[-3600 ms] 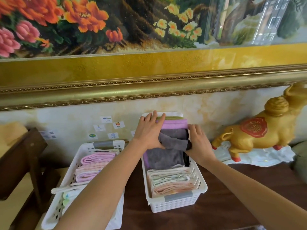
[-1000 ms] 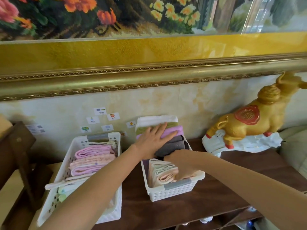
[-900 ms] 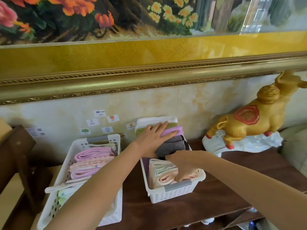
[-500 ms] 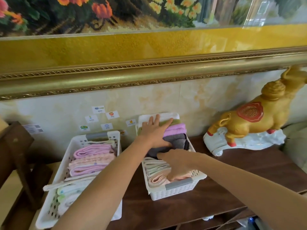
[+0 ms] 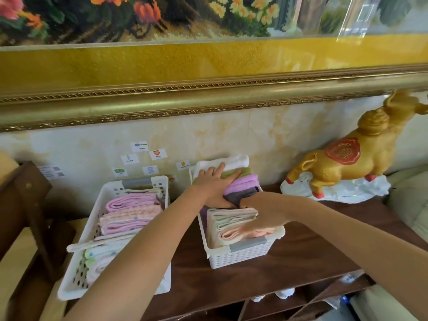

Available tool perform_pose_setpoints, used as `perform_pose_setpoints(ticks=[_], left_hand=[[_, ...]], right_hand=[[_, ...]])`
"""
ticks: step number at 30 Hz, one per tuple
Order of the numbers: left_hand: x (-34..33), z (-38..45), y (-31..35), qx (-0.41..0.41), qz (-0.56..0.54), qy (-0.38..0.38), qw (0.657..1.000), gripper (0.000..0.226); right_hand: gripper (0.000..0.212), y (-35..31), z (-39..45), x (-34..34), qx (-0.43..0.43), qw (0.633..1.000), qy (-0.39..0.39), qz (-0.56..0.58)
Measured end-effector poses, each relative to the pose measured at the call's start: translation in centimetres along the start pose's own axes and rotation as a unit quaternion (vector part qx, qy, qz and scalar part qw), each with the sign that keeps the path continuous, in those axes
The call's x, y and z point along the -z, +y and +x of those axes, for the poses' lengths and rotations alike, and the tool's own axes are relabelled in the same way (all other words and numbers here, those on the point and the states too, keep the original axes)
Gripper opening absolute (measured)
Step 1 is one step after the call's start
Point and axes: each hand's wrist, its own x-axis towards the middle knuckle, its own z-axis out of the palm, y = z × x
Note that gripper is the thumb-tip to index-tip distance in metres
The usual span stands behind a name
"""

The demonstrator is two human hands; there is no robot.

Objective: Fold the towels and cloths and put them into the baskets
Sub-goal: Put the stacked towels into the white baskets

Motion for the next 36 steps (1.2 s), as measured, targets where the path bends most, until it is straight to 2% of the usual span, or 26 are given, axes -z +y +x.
perform_pose_setpoints(ticks=[2, 4, 5, 10, 14, 16, 18, 20, 23, 28, 30, 32, 34, 36], left_hand=[[0.3, -0.4, -0.5, -0.005, -0.008, -0.015, 1.0, 0.104], [0.6, -0.5, -0.6, -0.002, -0.017, -0.025, 1.0, 0.108], [0.6, -0.5, -0.7, -0.001, -0.022, -0.03, 0.999, 0.109], [1.4, -0.4, -1.4, -0.008, -0.046, -0.058, 0.997, 0.108], [1.4, -0.3, -1.4, -0.005, -0.055, -0.062, 0.997, 0.105], [0.9, -0.4, -1.2, 0.0, -0.046, -0.054, 0.997, 0.105], [0.6, -0.4, -1.3, 0.003, -0.039, -0.05, 0.998, 0.103], [0.5, -0.5, -1.5, 0.006, -0.036, -0.047, 0.998, 0.103], [0.2, -0.5, -1.5, 0.002, -0.044, -0.044, 0.998, 0.104], [0.2, -0.9, -1.1, -0.002, -0.07, -0.056, 0.996, 0.102], [0.9, -1.0, -1.4, 0.004, -0.125, -0.047, 0.991, 0.091], [1.0, -1.0, -1.4, 0.047, -0.158, 0.014, 0.986, 0.078], [0.3, -1.0, -0.7, 0.124, -0.152, 0.077, 0.978, 0.069], [-0.9, -0.9, 0.1, 0.185, -0.126, 0.096, 0.97, 0.066]], right_hand=[[0.031, 0.7, -0.3, 0.7, -0.026, 0.996, 0.091, -0.002], [0.021, 1.3, 0.3, 0.7, -0.058, 0.978, 0.186, -0.073], [0.02, 1.3, 0.8, 0.6, -0.075, 0.971, 0.204, -0.099], [0.023, 2.1, 2.6, -0.1, -0.128, 0.966, 0.184, -0.131], [0.024, 2.8, 3.6, -1.1, -0.082, 0.96, 0.214, -0.164], [0.025, 3.5, 3.2, -0.8, -0.058, 0.967, 0.212, -0.126], [0.038, 4.2, 2.3, -0.3, -0.036, 0.977, 0.197, -0.071], [0.047, 4.1, 1.8, -0.3, -0.038, 0.976, 0.197, -0.087], [0.037, 3.8, 2.4, -1.0, -0.028, 0.965, 0.205, -0.161], [0.016, 4.3, 1.8, 0.4, -0.003, 0.968, 0.197, -0.157], [0.012, 4.6, 1.6, 1.6, 0.019, 0.955, 0.276, -0.109], [0.024, 4.6, 2.4, 2.6, 0.025, 0.935, 0.352, -0.024], [0.046, 4.1, 4.2, 2.9, -0.006, 0.951, 0.308, 0.006], [0.059, 3.2, 6.6, 1.6, -0.044, 0.971, 0.233, -0.013]])
